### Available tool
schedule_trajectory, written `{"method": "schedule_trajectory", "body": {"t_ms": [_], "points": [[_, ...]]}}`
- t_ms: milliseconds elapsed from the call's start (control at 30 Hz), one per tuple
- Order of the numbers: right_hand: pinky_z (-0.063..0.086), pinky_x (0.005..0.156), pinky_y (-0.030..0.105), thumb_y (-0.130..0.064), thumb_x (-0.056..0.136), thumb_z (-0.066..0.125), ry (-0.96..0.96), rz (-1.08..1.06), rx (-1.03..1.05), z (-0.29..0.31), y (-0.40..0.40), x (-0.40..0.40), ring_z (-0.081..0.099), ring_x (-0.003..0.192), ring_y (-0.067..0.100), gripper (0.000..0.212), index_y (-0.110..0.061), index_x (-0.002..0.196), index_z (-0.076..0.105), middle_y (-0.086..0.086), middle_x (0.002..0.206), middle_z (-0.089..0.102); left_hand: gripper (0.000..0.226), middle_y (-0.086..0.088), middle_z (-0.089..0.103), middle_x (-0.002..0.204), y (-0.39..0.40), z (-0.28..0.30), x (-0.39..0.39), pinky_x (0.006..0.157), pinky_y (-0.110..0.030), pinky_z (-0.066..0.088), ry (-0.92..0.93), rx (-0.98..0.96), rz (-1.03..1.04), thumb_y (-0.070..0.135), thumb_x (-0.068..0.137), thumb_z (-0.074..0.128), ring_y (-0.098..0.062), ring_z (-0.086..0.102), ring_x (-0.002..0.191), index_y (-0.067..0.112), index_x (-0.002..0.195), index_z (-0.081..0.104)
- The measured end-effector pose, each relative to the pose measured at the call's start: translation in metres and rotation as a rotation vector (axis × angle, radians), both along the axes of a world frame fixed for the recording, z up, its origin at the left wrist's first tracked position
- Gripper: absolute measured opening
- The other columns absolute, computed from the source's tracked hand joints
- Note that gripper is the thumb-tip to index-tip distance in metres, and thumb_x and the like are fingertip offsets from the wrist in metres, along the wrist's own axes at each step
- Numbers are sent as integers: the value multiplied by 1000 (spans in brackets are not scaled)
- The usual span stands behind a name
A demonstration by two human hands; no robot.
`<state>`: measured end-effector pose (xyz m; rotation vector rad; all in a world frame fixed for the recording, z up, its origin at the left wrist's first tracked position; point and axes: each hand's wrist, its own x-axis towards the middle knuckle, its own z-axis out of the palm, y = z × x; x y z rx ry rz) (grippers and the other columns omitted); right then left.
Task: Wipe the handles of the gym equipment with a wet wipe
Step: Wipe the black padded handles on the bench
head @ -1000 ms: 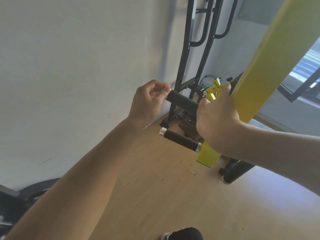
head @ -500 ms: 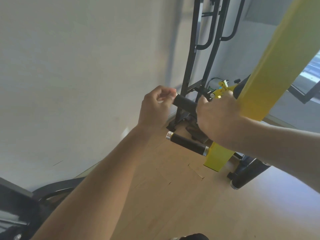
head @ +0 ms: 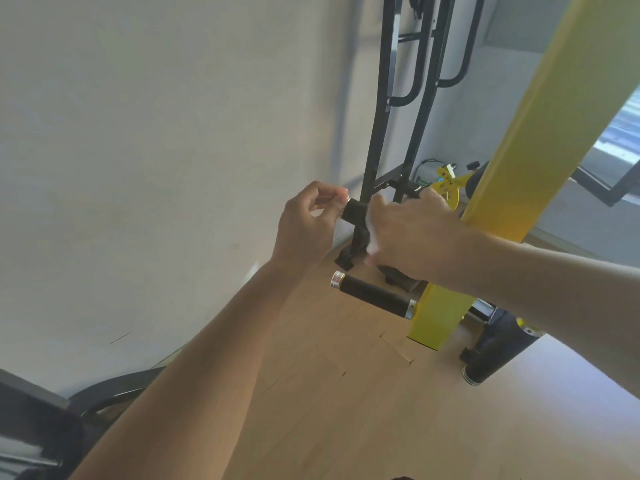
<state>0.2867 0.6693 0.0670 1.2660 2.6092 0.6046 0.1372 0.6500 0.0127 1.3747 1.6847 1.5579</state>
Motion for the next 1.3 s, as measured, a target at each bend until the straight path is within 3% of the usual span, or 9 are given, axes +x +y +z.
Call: {"method": "schedule_trajectory", "body": {"t_ms": [100, 233, 433, 533, 700, 900, 1033, 1167, 1300], "points": [[36, 70, 35, -51, 93, 60, -163, -43, -106, 14, -12, 14, 46, 73, 19, 69, -7, 135, 29, 2, 87, 45, 13, 22, 68, 85, 2, -3, 2, 77, -1, 41, -6, -10, -12, 30, 98, 61, 22, 57, 81, 21, 99, 70], [43, 68, 36, -16, 97, 52, 100, -56, -261, 11, -1, 2, 46, 64, 17, 37, -4, 129, 37, 2, 83, 47, 17, 18, 71, 86, 2, -4, 7, 78, -3, 41, -29, 16, -37, 31, 98, 61, 20, 58, 83, 18, 101, 71], [29, 68, 37, -38, 105, 37, 371, 73, -106, -6, 0, -13, 36, 53, 13, 26, -12, 104, 36, -3, 77, 47, 15, 12, 74, 89, -1, -2, 6, 77, -4, 44, -41, 33, -34, 27, 97, 62, 7, 65, 86, 17, 100, 72], [36, 64, 36, -31, 104, 41, 111, 17, 60, -6, -6, -4, 41, 54, 14, 20, -11, 106, 39, 0, 71, 44, 13, 17, 71, 85, 0, -2, 3, 77, -4, 43, -24, 34, 1, 28, 97, 62, 14, 61, 81, 18, 99, 72], [45, 88, 48, -24, 95, 58, -461, -53, 110, 12, -27, 19, 53, 88, 26, 44, -12, 136, 50, 10, 105, 52, 9, 24, 66, 85, 2, -3, 7, 76, -1, 42, 6, -5, -8, 32, 98, 61, 26, 55, 79, 26, 96, 68], [39, 79, 40, -44, 105, 35, 19, 62, 142, -4, -3, -10, 45, 61, 23, 42, -6, 118, 46, 2, 66, 27, 16, 15, 72, 93, 2, -2, 7, 83, -9, 42, 8, 12, 22, 31, 97, 61, 2, 63, 92, 18, 100, 71], [33, 68, 36, -44, 104, 41, 67, 69, 121, -6, 3, -11, 43, 57, 20, 37, -9, 117, 40, -1, 62, 33, 12, 16, 71, 89, 0, -1, 2, 77, -2, 42, 3, 16, 3, 29, 98, 61, 16, 60, 83, 21, 96, 70], [43, 95, 48, -29, 95, 59, -399, -69, 92, 9, -22, 14, 57, 90, 29, 49, -7, 136, 41, 11, 89, 47, 9, 18, 68, 84, 2, -3, 3, 72, 2, 41, -10, 14, 26, 27, 97, 62, 21, 58, 75, 22, 97, 70], [19, 116, 64, -36, 96, 54, -711, -143, 62, 25, -43, 27, 44, 131, 42, 58, -11, 146, 41, 16, 137, 50, 7, 20, 67, 84, 3, -1, 10, 70, 4, 41, -10, -5, -1, 28, 97, 63, 24, 56, 74, 28, 95, 69]]}}
